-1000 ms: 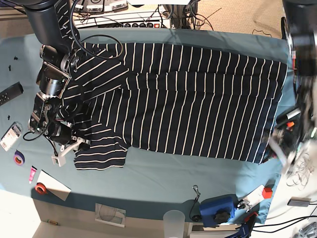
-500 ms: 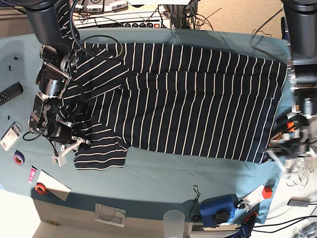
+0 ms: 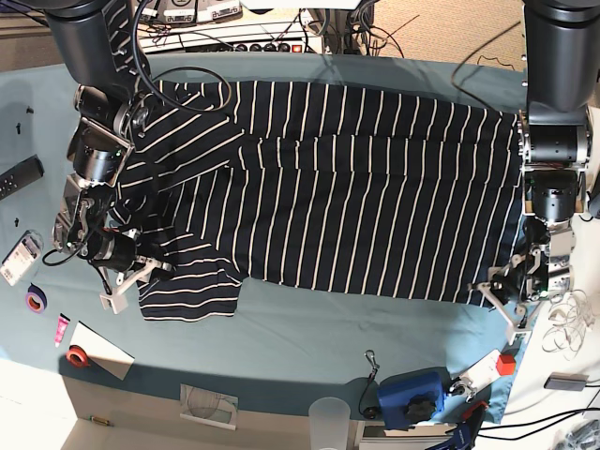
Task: Layout the t-shirt on the table in an organized manner, then fold the t-shirt properly
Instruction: 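Lower the left gripper onto the shirt's opposite end and grasp it, then fold the shirt lengthwise with both grippers into a long narrow strip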
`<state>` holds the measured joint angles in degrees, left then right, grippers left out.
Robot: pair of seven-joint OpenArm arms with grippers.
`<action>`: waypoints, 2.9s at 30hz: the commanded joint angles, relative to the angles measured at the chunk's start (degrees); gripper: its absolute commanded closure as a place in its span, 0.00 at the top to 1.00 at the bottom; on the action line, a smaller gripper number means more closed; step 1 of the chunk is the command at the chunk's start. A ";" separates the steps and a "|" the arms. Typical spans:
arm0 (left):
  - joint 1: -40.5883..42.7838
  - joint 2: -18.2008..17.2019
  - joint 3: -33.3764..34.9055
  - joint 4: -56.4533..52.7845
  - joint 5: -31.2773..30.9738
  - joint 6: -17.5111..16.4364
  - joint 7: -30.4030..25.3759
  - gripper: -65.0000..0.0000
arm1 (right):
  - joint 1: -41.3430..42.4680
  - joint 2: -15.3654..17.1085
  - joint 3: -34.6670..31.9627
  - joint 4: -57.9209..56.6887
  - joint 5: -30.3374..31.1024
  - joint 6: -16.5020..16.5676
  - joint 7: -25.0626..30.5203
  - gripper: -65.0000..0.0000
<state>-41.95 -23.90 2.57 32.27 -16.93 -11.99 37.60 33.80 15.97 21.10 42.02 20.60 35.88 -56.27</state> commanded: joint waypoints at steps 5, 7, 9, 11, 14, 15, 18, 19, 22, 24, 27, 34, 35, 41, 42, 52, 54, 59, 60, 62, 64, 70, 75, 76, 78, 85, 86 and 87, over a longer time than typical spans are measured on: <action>-1.70 -0.85 -0.11 0.55 -2.80 -5.92 1.81 0.31 | 1.42 1.01 -0.04 0.63 -0.44 -0.11 -0.50 0.26; -1.68 -0.83 -0.11 0.55 -5.20 -8.52 2.99 0.31 | 1.44 1.03 -0.04 0.63 -0.44 -0.11 -0.48 0.26; -1.70 -0.85 -0.11 0.55 -7.02 -11.17 4.00 0.27 | 1.44 1.03 -0.04 0.63 -0.44 -0.11 -0.33 0.26; -1.70 -0.83 -0.11 0.55 -7.76 -13.49 3.98 0.19 | 1.44 1.03 -0.04 0.63 -0.13 -0.11 0.57 0.26; -1.70 -0.87 -0.11 0.55 -7.74 -13.16 3.15 0.02 | 1.46 1.20 -0.04 0.70 -0.04 -0.11 3.08 0.17; -1.70 -0.90 -0.11 0.55 -7.69 -12.17 2.38 0.00 | 1.46 1.22 -0.04 0.74 -0.07 -0.11 4.02 0.10; -1.77 -0.92 -0.13 0.57 -7.54 -8.92 1.29 0.00 | 1.46 1.18 -0.04 0.74 -0.11 -0.11 6.56 0.00; -1.86 -0.92 -0.13 0.57 -7.54 -8.79 1.31 0.00 | 1.46 1.18 -0.04 0.74 -0.31 -0.11 7.45 0.00; -1.86 -0.90 -0.57 0.63 -7.56 -9.84 1.33 0.00 | 1.57 1.20 -0.04 0.74 -0.72 -0.11 9.92 0.00; -1.86 -0.87 -1.97 0.63 -7.58 -11.93 1.38 0.00 | 1.79 1.33 -0.04 0.79 -0.70 -0.09 10.54 0.00; -1.86 -0.98 -6.19 0.63 -9.31 -14.25 2.10 0.00 | 1.90 1.51 -0.04 2.58 -0.70 0.72 10.84 0.00; -1.84 -3.50 -20.09 0.74 -21.14 -22.88 12.57 0.00 | 1.84 1.51 -0.04 10.69 0.00 3.32 7.13 0.00; -1.79 -4.00 -21.57 0.74 -22.51 -23.85 14.93 0.00 | 1.75 1.51 -0.04 11.13 0.00 3.32 6.56 0.00; -1.36 -7.76 -24.50 0.74 -29.83 -25.57 22.93 0.00 | 1.25 1.53 -0.02 11.26 3.93 3.43 3.93 0.00; -1.36 -8.46 -24.50 0.74 -31.06 -25.57 24.26 0.00 | 1.27 1.53 0.00 11.26 5.14 4.12 2.97 0.00; 1.68 -10.08 -24.50 0.74 -40.98 -25.62 35.47 0.00 | -1.68 1.51 0.00 18.21 11.85 4.12 -4.81 0.00; 3.50 -10.25 -24.50 0.74 -41.18 -25.62 35.60 0.00 | -4.42 1.49 0.00 23.82 13.35 4.12 -6.86 0.00; 7.67 -11.47 -24.50 0.74 -48.09 -25.62 38.91 0.00 | -12.02 1.51 0.00 36.61 15.85 4.12 -10.14 0.00; 8.20 -11.67 -24.50 0.79 -49.81 -25.62 40.19 0.00 | -13.38 1.51 0.00 38.40 15.85 4.12 -10.21 0.00; 9.18 -12.17 -24.50 0.79 -52.85 -25.64 42.40 0.00 | -16.04 1.51 0.00 41.27 15.82 4.12 -10.21 0.00; 10.01 -12.81 -24.50 0.79 -55.34 -25.59 42.40 0.00 | -18.27 1.51 0.00 43.21 15.85 4.12 -10.19 0.00; 11.82 -14.91 -24.50 1.25 -60.35 -25.64 42.40 0.00 | -22.40 1.53 0.00 45.24 16.04 3.26 -10.16 0.00; 11.80 -15.23 -24.50 1.40 -65.85 -25.75 42.40 0.00 | -23.65 1.51 0.00 45.42 16.04 3.28 -10.23 0.00; 11.82 -15.17 -24.50 1.40 -65.96 -26.56 42.40 0.00 | -23.65 1.51 0.00 45.42 16.02 3.28 -10.23 0.00; 11.82 -15.17 -24.50 1.40 -66.03 -26.49 42.40 0.00 | -23.63 1.51 0.00 45.44 16.06 3.26 -10.25 0.00; 13.73 -15.32 -24.50 2.45 -66.01 -26.53 42.40 0.00 | -23.87 1.53 0.00 46.38 16.11 3.26 -12.66 0.00; 14.73 -15.32 -24.50 3.21 -65.83 -26.51 42.40 0.00 | -24.04 1.51 0.00 47.30 16.11 3.26 -12.68 0.00; 15.96 -15.30 -24.50 4.33 -65.83 -26.51 42.40 0.00 | -24.41 1.51 0.00 48.57 16.57 3.23 -12.81 0.00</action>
<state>-24.84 -37.60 -21.76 35.77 -81.25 -38.46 80.03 8.29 16.49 20.93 89.45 35.99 38.87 -70.28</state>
